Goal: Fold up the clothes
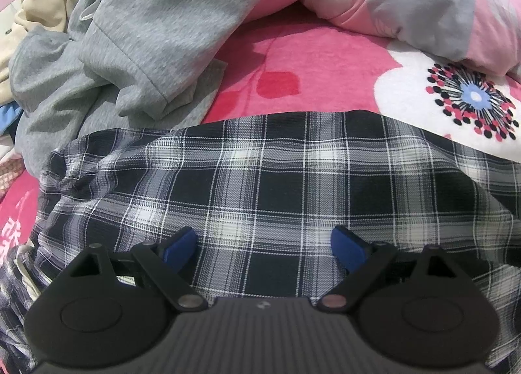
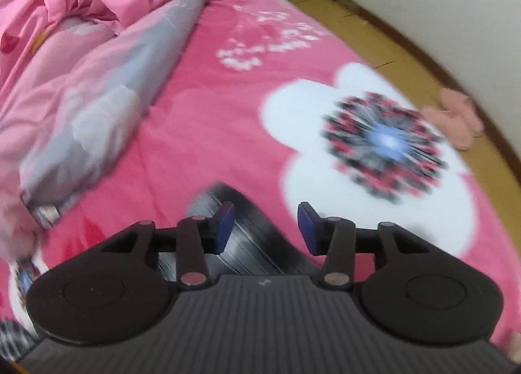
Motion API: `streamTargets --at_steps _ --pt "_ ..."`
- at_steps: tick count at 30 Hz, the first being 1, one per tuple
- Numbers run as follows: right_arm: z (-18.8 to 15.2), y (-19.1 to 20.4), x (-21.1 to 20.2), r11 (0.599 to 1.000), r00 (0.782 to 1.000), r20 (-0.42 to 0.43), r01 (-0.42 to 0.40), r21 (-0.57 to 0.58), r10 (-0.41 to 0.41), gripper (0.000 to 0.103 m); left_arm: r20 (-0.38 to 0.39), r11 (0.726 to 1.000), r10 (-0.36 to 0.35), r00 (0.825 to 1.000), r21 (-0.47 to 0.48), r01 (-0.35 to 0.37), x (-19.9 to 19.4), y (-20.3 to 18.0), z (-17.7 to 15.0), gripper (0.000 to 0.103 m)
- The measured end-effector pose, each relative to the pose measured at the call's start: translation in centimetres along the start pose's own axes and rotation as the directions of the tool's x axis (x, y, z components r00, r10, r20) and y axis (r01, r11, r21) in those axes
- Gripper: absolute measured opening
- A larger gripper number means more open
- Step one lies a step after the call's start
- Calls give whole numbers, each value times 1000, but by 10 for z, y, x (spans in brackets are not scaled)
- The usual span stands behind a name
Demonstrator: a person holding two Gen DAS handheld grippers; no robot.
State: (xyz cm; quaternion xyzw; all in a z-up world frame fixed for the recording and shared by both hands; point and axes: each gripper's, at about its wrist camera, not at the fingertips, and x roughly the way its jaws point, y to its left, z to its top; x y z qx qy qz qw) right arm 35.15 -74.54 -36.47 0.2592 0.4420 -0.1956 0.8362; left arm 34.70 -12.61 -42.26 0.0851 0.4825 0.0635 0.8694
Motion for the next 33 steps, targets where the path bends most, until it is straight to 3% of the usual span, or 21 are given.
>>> streamTargets --at_steps 5,7,8,12,17,22,23,25,26,28,29,30,33 --pt "19 21 26 999 997 -73 37 -1 -37 49 1 1000 9 1000 -8 -9 -2 0 -2 92" --pt "19 20 23 998 996 -68 55 18 -53 13 4 1000 11 1000 -10 -11 -3 0 -3 92" --pt "19 19 21 998 996 -66 63 27 -61 5 5 1000 10 1000 -12 -10 -4 0 -3 92" --pt "19 17 15 993 994 -57 97 65 -94 4 10 1000 10 1000 -16 -10 -5 2 -5 92" --pt "10 -11 16 961 980 36 182 210 -193 5 14 1000 11 1000 -18 -11 0 6 -9 92" --pt "4 -30 16 924 928 176 279 260 -329 10 18 1000 8 1000 -13 -8 9 -1 -4 92" --pt "3 -29 10 934 929 201 260 246 -312 12 19 1000 7 1000 -12 -7 11 -2 -3 93" --pt "-2 -2 4 989 975 171 130 69 -140 12 19 1000 5 1000 -9 -5 10 -1 -5 93" --pt "-4 13 1 998 989 137 52 -27 -47 12 20 1000 6 1000 -11 -6 11 -1 -5 93" --pt "-9 44 -5 971 991 45 -116 -208 128 17 21 1000 7 1000 -14 -7 11 -1 -5 93" --pt "-16 67 -4 926 978 -31 -205 -317 206 28 23 1000 9 1000 -12 -9 10 -1 -6 93" --pt "-25 92 -3 856 955 -121 -298 -422 272 35 25 1000 12 1000 -10 -11 10 -2 -6 93" --pt "-58 159 9 649 874 -338 -486 -585 349 44 31 1000 18 999 -5 -18 9 -3 -7 93"
